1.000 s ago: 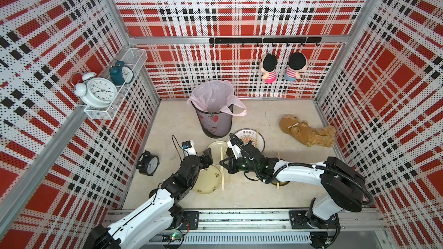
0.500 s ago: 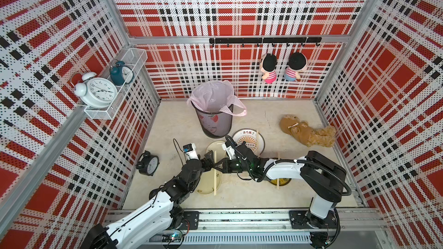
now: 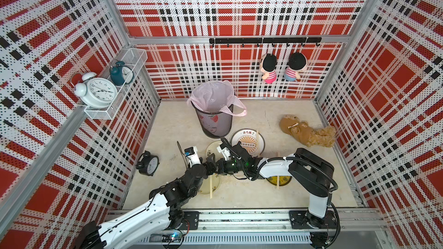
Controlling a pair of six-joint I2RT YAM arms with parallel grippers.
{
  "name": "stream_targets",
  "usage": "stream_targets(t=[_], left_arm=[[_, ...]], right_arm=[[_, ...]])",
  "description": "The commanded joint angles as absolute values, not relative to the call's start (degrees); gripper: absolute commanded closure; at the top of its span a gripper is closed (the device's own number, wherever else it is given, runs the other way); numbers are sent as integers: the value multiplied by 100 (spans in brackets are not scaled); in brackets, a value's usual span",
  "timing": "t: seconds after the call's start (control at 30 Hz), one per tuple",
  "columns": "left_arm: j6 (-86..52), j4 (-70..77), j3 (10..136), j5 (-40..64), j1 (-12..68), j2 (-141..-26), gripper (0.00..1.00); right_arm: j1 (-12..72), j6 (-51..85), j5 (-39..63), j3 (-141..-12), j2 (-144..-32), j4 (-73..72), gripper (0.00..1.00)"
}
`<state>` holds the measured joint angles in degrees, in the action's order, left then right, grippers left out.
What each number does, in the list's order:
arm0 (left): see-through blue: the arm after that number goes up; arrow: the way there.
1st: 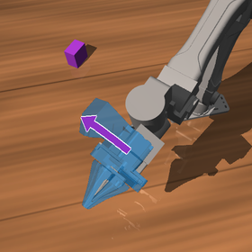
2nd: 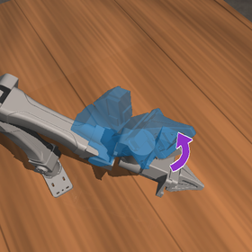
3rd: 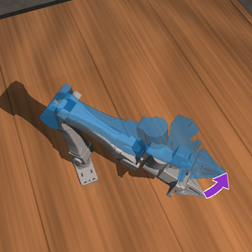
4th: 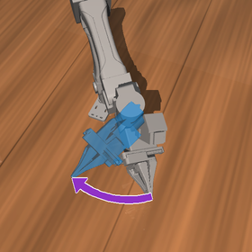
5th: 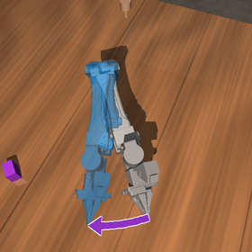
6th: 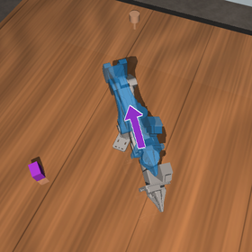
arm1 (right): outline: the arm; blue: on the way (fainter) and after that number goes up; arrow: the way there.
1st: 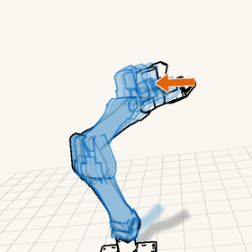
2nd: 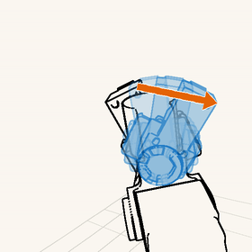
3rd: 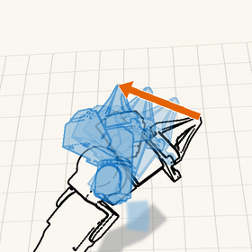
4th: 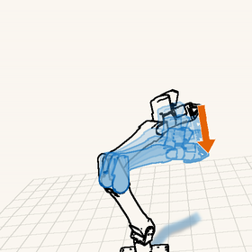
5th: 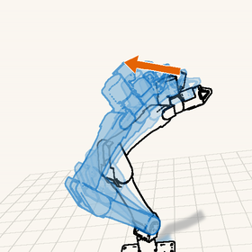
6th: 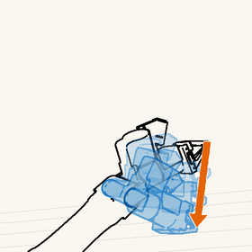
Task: Remove the packaging of disposable chopsticks
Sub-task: Place the disposable chopsticks on the plate.
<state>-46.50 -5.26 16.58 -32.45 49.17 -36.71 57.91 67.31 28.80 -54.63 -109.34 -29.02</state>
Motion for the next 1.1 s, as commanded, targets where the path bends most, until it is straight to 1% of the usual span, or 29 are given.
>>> stream_targets(t=[0.0,0.13,0.23,0.33,0.57,0.7,0.87,1.07], left_arm=[[-4790,-859,1429,-2891,4821,-3458,25],[-5022,-1469,1503,-2868,4730,-3608,20],[-5134,-1880,1614,-2908,4767,-3577,20],[-5422,-2153,1667,-3146,4948,-3440,21],[-5563,-2334,1679,-3362,5106,-3696,21],[-5537,-2329,1707,-3392,5093,-3634,22],[-5554,-2280,1609,-3429,5045,-3481,24],[-5493,-2124,1524,-3337,4982,-3566,25]], right_arm=[[5834,6828,2973,-5621,-11088,-2789,100],[5872,6731,3001,-5903,-11202,-2386,100],[5911,6618,3003,-6088,-11292,-1987,100],[5923,6642,3095,-6168,-11416,-1934,100],[5932,6526,3132,-6628,-11815,-1539,100],[5931,6505,3175,-6808,-11978,-1389,100],[5925,6442,3153,-6932,-12013,-1243,100],[5924,6384,3173,-7040,-12067,-1125,100]])
